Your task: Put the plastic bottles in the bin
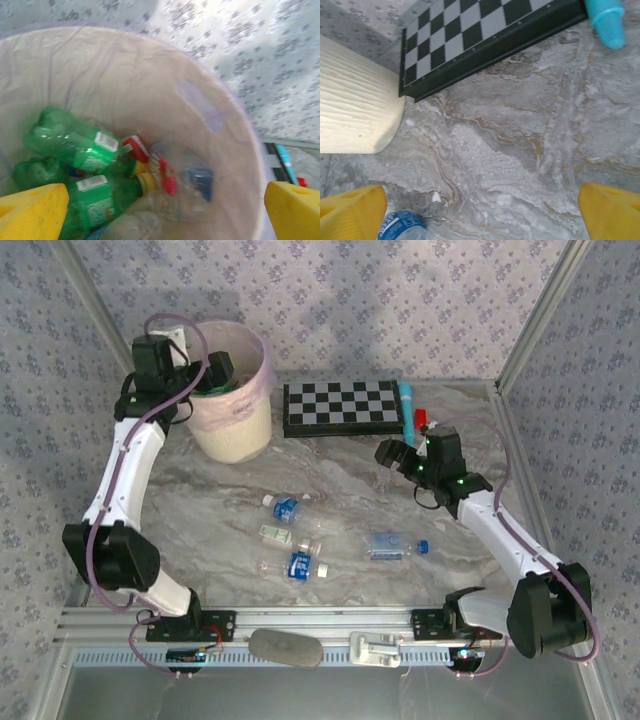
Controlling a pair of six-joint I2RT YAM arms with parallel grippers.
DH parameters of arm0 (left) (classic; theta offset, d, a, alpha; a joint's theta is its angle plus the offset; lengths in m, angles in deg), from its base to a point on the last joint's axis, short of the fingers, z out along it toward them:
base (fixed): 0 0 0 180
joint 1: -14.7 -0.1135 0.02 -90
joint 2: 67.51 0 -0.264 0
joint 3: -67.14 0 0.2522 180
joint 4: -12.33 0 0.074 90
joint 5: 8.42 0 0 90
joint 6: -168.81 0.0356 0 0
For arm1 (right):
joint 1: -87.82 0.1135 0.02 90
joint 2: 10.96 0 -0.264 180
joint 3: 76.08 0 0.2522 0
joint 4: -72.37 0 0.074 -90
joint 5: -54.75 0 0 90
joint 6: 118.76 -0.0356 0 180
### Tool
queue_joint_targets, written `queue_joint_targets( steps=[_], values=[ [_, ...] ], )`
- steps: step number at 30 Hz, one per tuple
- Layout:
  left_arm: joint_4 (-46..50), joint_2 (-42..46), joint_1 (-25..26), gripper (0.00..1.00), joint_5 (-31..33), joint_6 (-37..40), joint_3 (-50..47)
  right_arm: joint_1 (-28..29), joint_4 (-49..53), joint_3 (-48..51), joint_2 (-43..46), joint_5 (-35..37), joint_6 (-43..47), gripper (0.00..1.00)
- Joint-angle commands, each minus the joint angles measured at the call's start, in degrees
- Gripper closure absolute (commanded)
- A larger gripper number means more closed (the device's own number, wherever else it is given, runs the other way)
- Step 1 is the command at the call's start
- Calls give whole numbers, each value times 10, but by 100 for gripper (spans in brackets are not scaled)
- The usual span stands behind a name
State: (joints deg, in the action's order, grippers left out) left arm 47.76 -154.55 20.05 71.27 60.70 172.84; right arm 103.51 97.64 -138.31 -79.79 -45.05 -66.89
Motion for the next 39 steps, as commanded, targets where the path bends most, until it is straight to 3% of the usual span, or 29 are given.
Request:
queue_joint_targets(
  steps=[1,10,15,21,28,35,39],
  values=[
    [-77,58,38,0,-39,-10,-56,7,51,-9,8,50,-17,0],
    [-185,141,176,0,-23,-11,-226,42,150,-16,20,132,-40,0],
    [-303,150,252,0,-35,-90,-346,51,212,5,56,172,-73,0],
    [-367,129,324,0,1,-132,-428,65,298,46,126,180,-141,0],
    [-357,111,335,0,20,-127,-442,89,339,107,180,121,-235,0],
    [-349,106,335,0,27,-123,-442,143,184,206,161,62,-360,0],
    [-338,108,335,0,34,-125,-447,165,145,210,121,60,-371,0]
  ],
)
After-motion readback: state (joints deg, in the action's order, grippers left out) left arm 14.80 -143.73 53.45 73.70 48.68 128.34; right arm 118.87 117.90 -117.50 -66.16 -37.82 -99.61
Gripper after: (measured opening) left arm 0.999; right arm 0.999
